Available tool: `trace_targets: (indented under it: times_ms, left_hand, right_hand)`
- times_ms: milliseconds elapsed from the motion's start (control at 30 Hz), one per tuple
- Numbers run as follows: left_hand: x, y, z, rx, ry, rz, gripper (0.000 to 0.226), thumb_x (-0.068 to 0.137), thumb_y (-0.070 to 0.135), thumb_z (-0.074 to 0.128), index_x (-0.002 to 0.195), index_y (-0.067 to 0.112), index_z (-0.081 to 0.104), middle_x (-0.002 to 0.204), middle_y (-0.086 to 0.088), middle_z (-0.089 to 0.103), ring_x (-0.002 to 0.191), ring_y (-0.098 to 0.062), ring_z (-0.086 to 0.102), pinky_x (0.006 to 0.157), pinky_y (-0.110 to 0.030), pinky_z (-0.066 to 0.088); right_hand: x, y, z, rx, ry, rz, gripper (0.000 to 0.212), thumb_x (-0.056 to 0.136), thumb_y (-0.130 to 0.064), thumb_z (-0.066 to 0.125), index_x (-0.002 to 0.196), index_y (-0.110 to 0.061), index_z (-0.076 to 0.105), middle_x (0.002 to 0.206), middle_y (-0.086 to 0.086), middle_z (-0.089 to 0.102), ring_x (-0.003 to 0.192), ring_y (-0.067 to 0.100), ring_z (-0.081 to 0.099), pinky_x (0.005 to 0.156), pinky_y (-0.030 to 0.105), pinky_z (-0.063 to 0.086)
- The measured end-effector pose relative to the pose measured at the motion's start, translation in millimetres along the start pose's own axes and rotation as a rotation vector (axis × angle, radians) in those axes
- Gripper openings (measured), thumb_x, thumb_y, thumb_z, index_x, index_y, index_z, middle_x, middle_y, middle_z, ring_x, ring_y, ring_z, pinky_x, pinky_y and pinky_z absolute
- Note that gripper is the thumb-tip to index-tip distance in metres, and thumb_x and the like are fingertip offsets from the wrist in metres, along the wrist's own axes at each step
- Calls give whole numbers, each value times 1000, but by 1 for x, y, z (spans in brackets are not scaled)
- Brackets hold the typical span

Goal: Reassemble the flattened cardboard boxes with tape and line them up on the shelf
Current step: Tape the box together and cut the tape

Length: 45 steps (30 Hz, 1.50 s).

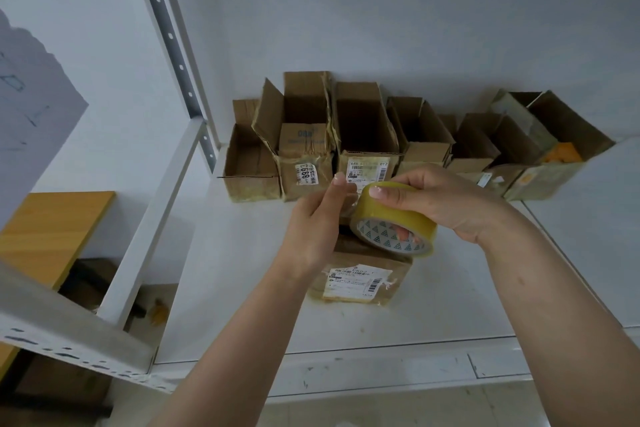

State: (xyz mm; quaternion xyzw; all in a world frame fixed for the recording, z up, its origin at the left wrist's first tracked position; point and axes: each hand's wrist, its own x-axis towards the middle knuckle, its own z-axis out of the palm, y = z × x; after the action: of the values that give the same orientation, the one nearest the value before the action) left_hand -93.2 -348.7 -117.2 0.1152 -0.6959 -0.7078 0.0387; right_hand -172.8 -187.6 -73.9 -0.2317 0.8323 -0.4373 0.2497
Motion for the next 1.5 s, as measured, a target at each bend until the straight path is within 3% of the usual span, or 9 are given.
trace_targets:
  times_ms: [133, 267, 400, 567, 733, 867, 1100, 1367, 1500]
  left_hand:
    - [2, 0, 0, -19, 37, 8, 40, 102, 40, 45, 114, 13, 71, 103, -3, 75, 102, -18, 69, 99, -46, 51]
    - [4, -11, -1, 23, 113, 67, 38, 106, 28, 38, 107, 11, 73, 95, -9, 75, 94, -24, 71, 92, -51, 53]
    - [12, -22, -9, 50, 218, 153, 41, 106, 23, 37, 101, 3, 72, 93, -14, 75, 93, -31, 70, 89, -54, 53]
    - [15, -30, -10, 150, 259, 241, 40, 106, 21, 37, 101, 5, 73, 91, -5, 76, 93, -21, 71, 89, -46, 55]
    - [19, -31, -16, 41, 230, 180, 37, 107, 20, 35, 92, 14, 68, 85, -4, 77, 88, -16, 74, 92, -43, 55]
    - [20, -32, -19, -95, 208, 153, 37, 107, 21, 35, 93, 14, 69, 86, -3, 77, 87, -16, 74, 78, -30, 59]
    - [22, -44, -26, -268, 254, 88, 32, 106, 22, 39, 103, 14, 69, 104, -6, 73, 110, -21, 66, 87, -40, 56]
    - [19, -70, -28, -212, 259, -43, 32, 106, 16, 39, 124, 0, 60, 109, -13, 70, 106, -23, 65, 71, -18, 54]
    - [16, -72, -27, -237, 220, -66, 34, 106, 15, 38, 126, -2, 60, 115, -19, 68, 113, -32, 64, 88, -33, 56]
  right_hand:
    - [0, 1, 0, -18, 11, 6, 77, 49, -79, 62, 89, -15, 76, 80, 10, 75, 70, 21, 71, 68, 27, 54]
    - [-4, 3, -4, -21, -2, 13, 72, 55, -84, 67, 88, -21, 76, 86, 2, 73, 87, 15, 68, 86, 34, 46]
    - [-10, 6, -13, 90, -29, -18, 44, 72, -47, 68, 103, -15, 73, 109, 11, 70, 110, 28, 61, 109, 50, 36]
    - [-5, -9, -13, 100, 11, -75, 33, 60, -54, 72, 83, -31, 78, 96, 7, 74, 95, 23, 69, 96, 42, 50]
    - [6, -13, -17, -37, 139, -19, 45, 46, -59, 70, 74, -24, 76, 74, -6, 74, 71, 12, 71, 68, 27, 55]
    - [9, -13, -13, -114, 125, -6, 65, 37, -73, 68, 80, -25, 78, 79, -7, 75, 79, 14, 71, 76, 32, 56]
    - [1, -9, -8, -14, 28, -32, 51, 41, -76, 67, 82, -47, 75, 95, -10, 74, 98, 18, 67, 95, 41, 50]
    - [4, -16, 6, -7, 73, -110, 49, 43, -69, 69, 83, -41, 73, 83, -14, 74, 76, 4, 70, 72, 28, 52]
    - [5, -15, 8, -3, 101, -110, 58, 43, -70, 68, 85, -31, 74, 84, -12, 74, 77, 6, 71, 72, 30, 54]
